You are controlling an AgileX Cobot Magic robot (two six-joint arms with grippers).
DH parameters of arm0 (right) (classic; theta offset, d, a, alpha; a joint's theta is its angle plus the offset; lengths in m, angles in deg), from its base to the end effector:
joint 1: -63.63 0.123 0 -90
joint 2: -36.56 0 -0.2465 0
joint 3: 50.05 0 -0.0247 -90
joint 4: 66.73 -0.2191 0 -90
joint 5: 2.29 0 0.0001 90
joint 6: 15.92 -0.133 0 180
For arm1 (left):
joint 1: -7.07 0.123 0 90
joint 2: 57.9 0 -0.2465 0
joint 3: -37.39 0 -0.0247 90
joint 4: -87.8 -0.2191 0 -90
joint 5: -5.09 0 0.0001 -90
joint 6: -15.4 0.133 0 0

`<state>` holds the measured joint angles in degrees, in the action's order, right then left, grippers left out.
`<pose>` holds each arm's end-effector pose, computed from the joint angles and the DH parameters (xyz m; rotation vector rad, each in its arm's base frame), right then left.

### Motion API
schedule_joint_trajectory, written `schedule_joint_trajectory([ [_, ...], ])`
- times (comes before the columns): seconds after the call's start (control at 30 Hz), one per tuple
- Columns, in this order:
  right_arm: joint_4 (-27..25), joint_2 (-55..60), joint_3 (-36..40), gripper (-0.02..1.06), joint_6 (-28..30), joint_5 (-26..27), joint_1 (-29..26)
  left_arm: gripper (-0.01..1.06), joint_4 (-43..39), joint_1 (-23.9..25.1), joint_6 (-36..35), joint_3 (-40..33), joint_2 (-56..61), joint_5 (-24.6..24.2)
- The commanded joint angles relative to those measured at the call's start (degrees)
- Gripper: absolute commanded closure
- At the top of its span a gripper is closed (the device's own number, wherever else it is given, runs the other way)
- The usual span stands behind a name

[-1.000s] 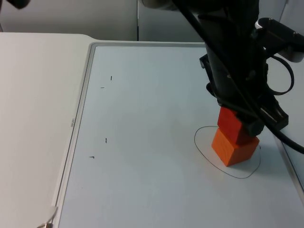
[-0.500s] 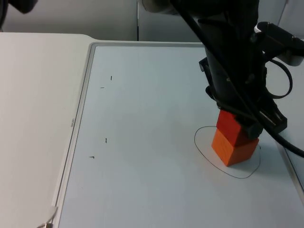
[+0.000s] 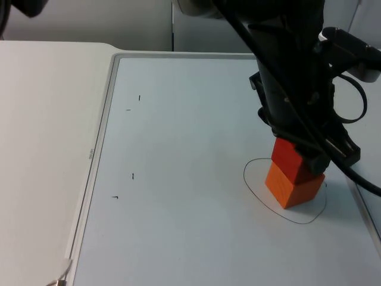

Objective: Pick up one cube with the left hand and another cube with the right hand. First place the cube in the right hand at the target position, then stack the cube in the left hand on top.

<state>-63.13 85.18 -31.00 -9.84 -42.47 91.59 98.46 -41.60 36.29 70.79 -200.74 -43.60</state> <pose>0.1411 0.0688 0.3733 -0.5685 1.7978 0.1908 0.2908 -0.3586 0.1004 1.4796 2.3652 -0.3510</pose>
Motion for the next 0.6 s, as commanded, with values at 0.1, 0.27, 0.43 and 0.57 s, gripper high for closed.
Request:
schedule_joint_trajectory([
  [0.1, 0.61, -0.24, 0.04, 0.06, 0.07, 0.17, 0.16, 0.25, 1.0, -0.16, -0.15, 0.6, 1.18, -0.83],
  [0.27, 0.61, -0.24, 0.04, 0.06, 0.07, 0.17, 0.16, 0.24, 1.08, -0.16, -0.15, 0.6, 2.54, -1.57],
  [0.43, 0.61, -0.24, 0.04, 0.06, 0.07, 0.17, 0.16, 0.24, 1.08, -0.16, -0.15, 0.69, 5.64, -2.72],
  [0.57, 0.61, -0.24, 0.04, 0.06, 0.07, 0.17, 0.16, 0.24, 0.8, -0.16, -0.15, 0.69, 10.21, -4.24],
])
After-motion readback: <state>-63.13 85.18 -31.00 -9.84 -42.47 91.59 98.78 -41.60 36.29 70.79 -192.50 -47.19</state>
